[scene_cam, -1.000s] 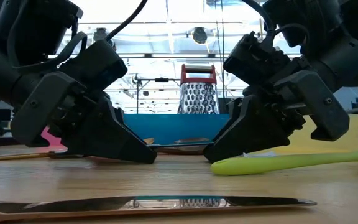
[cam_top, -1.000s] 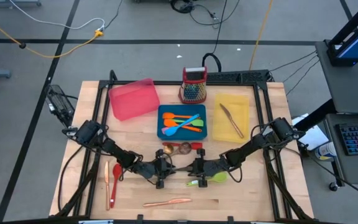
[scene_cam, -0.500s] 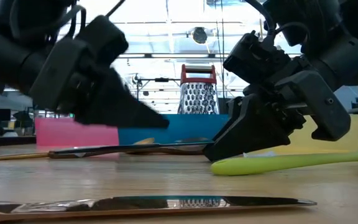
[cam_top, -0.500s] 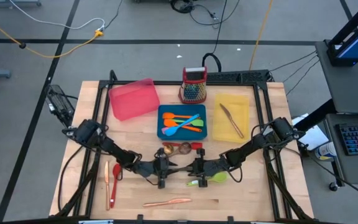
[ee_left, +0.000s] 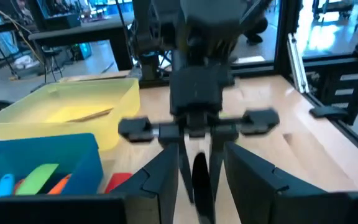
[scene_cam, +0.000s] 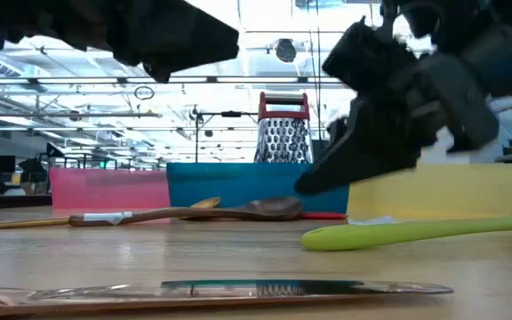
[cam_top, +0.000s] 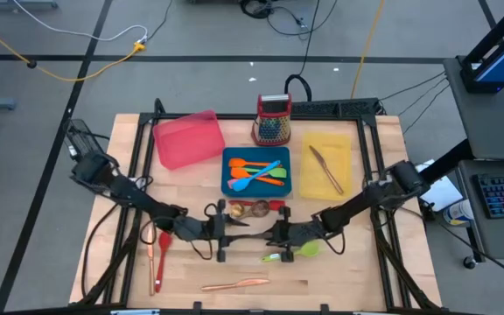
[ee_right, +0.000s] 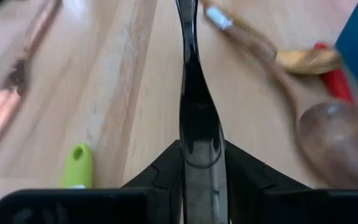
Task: Pick & Place Kitchen Items
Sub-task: Put the black table knife into the yellow bin
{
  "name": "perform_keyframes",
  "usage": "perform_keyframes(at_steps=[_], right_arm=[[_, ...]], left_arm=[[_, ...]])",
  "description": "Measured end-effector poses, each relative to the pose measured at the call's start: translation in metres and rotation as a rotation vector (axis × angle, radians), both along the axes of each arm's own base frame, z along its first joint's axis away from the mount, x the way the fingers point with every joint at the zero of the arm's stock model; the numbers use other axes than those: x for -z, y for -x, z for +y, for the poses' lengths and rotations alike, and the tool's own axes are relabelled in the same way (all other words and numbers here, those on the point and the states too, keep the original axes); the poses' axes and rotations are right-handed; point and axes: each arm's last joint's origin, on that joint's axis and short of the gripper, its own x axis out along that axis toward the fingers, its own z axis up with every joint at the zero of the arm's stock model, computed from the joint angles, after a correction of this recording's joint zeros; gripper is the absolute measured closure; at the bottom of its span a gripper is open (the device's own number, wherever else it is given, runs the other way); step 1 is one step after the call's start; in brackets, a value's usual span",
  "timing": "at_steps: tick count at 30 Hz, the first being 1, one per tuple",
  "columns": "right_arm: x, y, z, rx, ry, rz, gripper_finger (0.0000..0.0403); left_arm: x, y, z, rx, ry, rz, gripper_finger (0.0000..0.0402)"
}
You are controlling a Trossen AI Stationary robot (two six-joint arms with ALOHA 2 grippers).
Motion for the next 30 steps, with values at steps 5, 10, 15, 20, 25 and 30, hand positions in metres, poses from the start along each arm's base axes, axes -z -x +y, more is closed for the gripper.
perform_keyframes(at_steps=[5,10,15,20,25,30], right_arm=[[-0.025,0.012,-0.005,0.002,0.021,0.051,0.0327],[-0.053,0.025,-0.012,0.025,0.037,0.056,0.0325],[-0.076,0.041,-0.020,0.052,0.063,0.066,0.0327],[-0.096,0.060,-0.031,0.143,0.116,0.077,0.0327],[-0.108,0.081,-0.045,0.262,0.124,0.127,0.0325],[-0.115,0.102,-0.056,0.380,0.138,0.165,0.0328]], left_arm=[[-0.013,0.006,0.002,0.003,0.000,-0.002,0.0268],[-0.017,0.007,0.002,0.002,-0.002,-0.010,0.0268],[-0.016,0.007,0.003,-0.012,-0.015,-0.008,0.0268],[-0.016,0.007,0.003,-0.018,-0.018,-0.009,0.0268],[-0.016,0.007,0.003,-0.018,-0.018,-0.008,0.0268],[-0.016,0.007,0.003,-0.019,-0.015,-0.009,0.0268]])
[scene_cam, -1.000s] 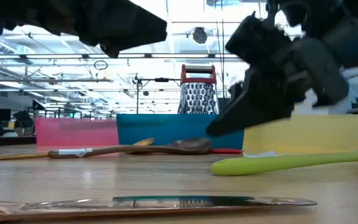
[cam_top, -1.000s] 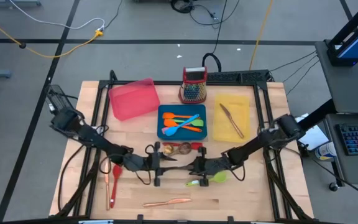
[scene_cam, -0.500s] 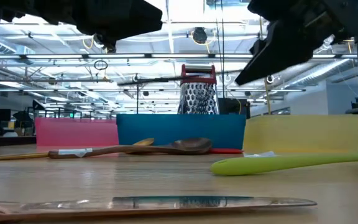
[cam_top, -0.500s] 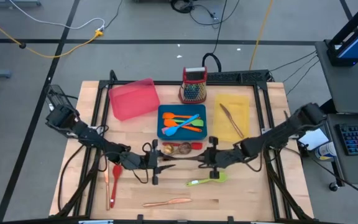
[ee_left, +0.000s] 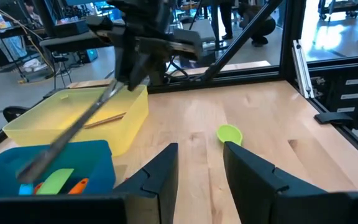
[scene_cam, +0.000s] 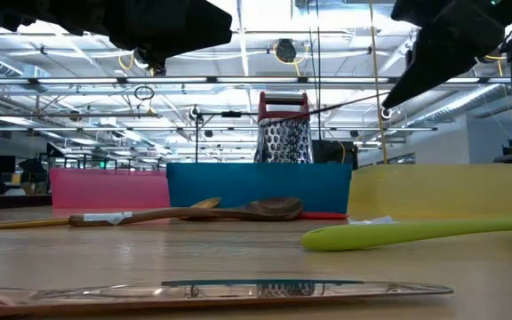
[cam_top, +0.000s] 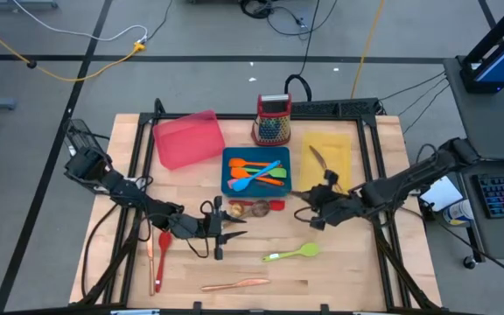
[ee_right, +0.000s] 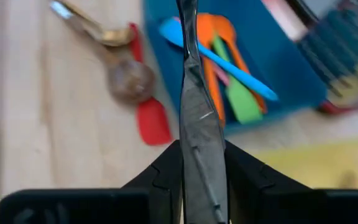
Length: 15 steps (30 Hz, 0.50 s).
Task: Pick & Place Kitchen Items
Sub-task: Put the black table knife into the yellow bin
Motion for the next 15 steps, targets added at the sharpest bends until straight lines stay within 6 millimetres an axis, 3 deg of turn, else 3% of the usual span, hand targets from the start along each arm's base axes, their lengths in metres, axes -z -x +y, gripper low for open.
perform_keyframes(at_steps=[15], right_arm=[[0.003,0.049,-0.025,0.425,0.023,0.097,0.0322]], left_arm=[[0.000,0.000,0.000,-0.001,0.004,-0.001,0.0268]])
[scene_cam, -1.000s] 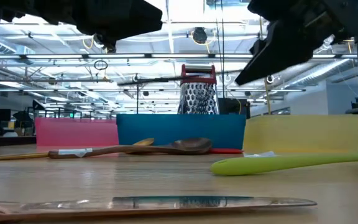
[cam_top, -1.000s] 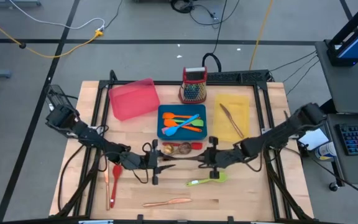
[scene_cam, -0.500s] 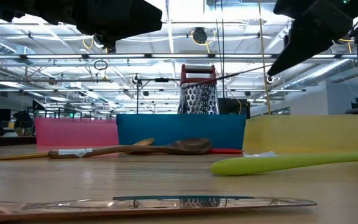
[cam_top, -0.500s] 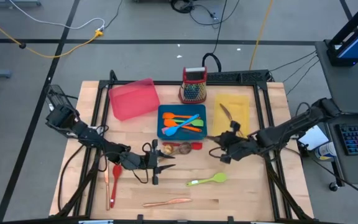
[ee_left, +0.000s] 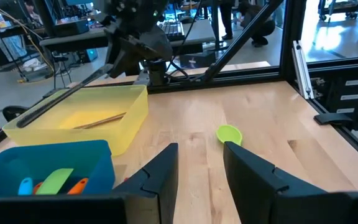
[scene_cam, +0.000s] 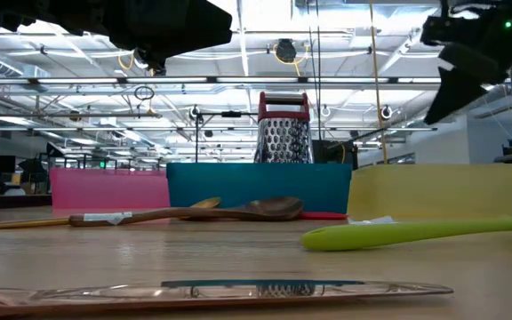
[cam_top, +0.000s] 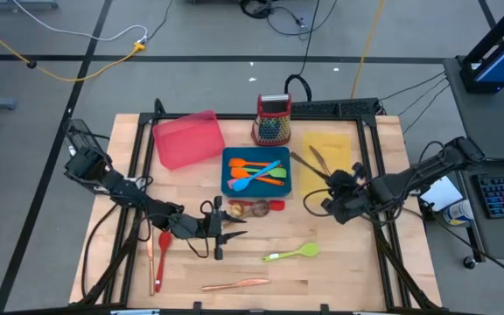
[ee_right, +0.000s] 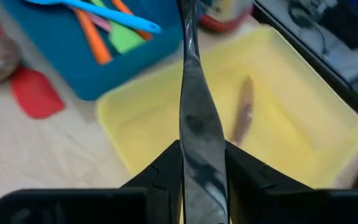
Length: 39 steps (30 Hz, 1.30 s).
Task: Pick & Place Kitchen Items
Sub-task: Put the black table knife into the yellow bin
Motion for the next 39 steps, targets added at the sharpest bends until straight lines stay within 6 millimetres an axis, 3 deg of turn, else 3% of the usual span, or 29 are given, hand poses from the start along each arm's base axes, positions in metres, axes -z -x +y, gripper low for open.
perform_keyframes(at_steps=[8,16,26,39], right_arm=[[0.036,0.018,-0.008,0.231,-0.062,-0.057,0.0328],[0.066,0.027,-0.011,0.309,-0.099,-0.118,0.0326],[0.087,0.019,-0.020,0.298,-0.172,-0.185,0.0322],[0.092,0.013,-0.047,0.260,-0.349,0.010,0.0318]], left_arm=[[0.000,0.000,0.000,0.000,0.002,-0.001,0.0268],[0.000,0.000,0.000,-0.002,0.002,-0.003,0.0268],[0.000,0.000,0.001,-0.003,0.002,-0.004,0.0268],[0.000,-0.002,0.005,-0.016,-0.004,-0.004,0.0268]])
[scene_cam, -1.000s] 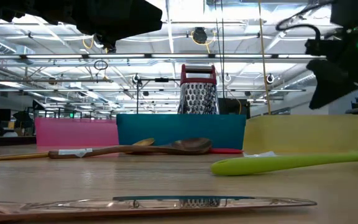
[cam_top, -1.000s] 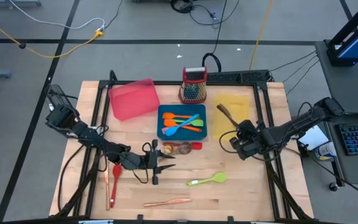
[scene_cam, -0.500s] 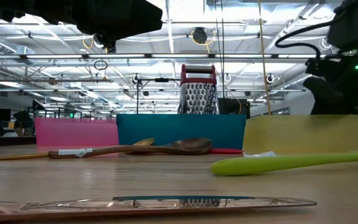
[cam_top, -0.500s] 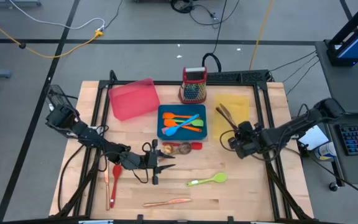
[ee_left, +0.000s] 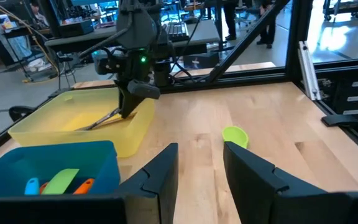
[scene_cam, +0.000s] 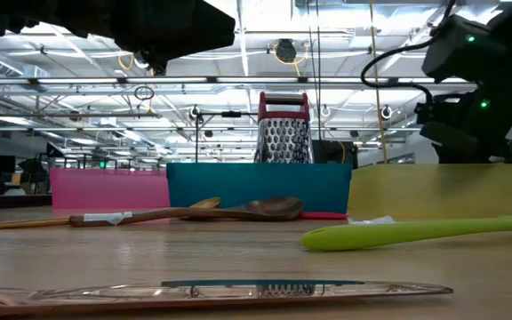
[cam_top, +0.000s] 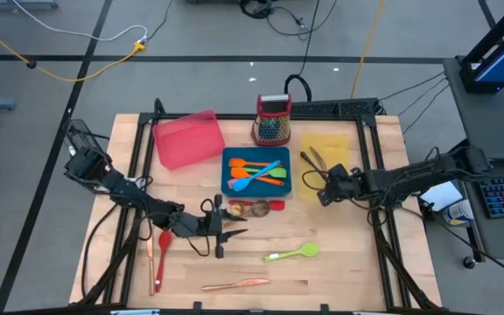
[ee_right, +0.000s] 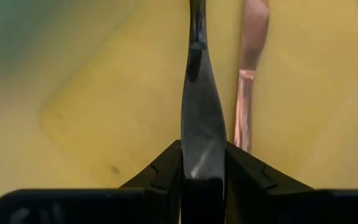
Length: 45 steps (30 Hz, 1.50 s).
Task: Pick & Place Kitchen Items
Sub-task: Put the black table knife into the yellow bin, then put the gold table knife into the yellow bin
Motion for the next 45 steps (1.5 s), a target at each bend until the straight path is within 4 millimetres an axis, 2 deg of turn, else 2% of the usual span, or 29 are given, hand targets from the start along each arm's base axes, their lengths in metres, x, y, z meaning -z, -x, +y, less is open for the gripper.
perform_keyframes(at_steps=[6,16,21,37,45], right_arm=[[0.001,0.000,-0.007,-0.050,-0.044,0.042,0.0311],[0.003,0.001,-0.010,-0.095,-0.052,0.072,0.0241],[0.003,0.000,-0.010,-0.095,-0.050,0.065,0.0219],[0.001,0.000,-0.010,-0.102,-0.053,0.053,0.0188],[-0.012,0.004,-0.010,-0.119,-0.042,-0.045,0.0191]], left_arm=[[0.000,-0.003,0.006,-0.021,0.002,0.000,0.0268],[0.000,-0.004,0.010,-0.035,0.000,0.003,0.0268],[0.000,-0.004,0.010,-0.035,-0.003,0.004,0.0268],[0.000,-0.004,0.010,-0.033,-0.003,0.004,0.0268],[0.000,-0.004,0.010,-0.032,-0.003,0.004,0.0268]])
